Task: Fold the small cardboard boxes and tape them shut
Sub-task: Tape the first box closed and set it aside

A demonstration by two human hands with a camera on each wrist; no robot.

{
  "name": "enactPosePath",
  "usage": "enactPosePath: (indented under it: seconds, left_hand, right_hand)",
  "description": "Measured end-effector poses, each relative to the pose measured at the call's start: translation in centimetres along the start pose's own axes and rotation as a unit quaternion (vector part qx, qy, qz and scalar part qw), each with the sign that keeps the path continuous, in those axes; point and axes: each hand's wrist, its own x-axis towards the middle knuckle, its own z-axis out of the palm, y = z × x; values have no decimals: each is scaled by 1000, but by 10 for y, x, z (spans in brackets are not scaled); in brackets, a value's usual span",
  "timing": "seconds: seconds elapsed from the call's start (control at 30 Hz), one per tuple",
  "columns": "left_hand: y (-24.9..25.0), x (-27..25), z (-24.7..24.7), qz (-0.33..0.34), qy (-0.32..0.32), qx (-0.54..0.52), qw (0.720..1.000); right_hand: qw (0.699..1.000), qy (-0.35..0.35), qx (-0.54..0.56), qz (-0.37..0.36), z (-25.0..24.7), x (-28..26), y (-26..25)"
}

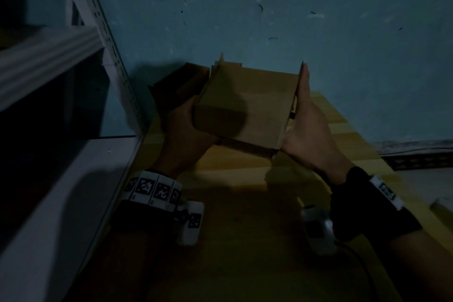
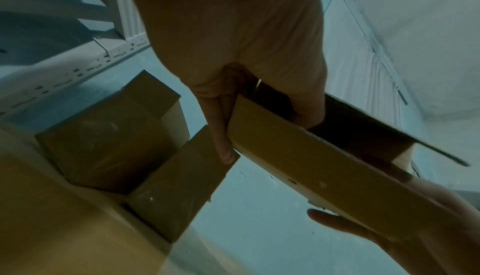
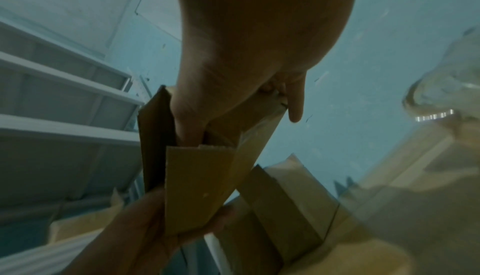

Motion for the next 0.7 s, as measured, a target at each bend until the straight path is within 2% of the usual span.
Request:
enactPosePath:
  seconds: [0.2,0.4,0.6,0.7]
  left_hand:
    - [-1,-1,-7,30,-42,-2,999]
    - [5,-3,-9,33,-89,20,995]
    - [12,-3,-10,6,-140,-41,989]
    - [12,-5,-9,-12,-181,-84,980]
  right_hand:
    - [999,27,37,-3,4,-1,-2]
    - [997,22,72,-20,-9,1,3]
    - [993,31,117,-10,-17,9,15]
    - [993,38,110,-31,-20,8,16]
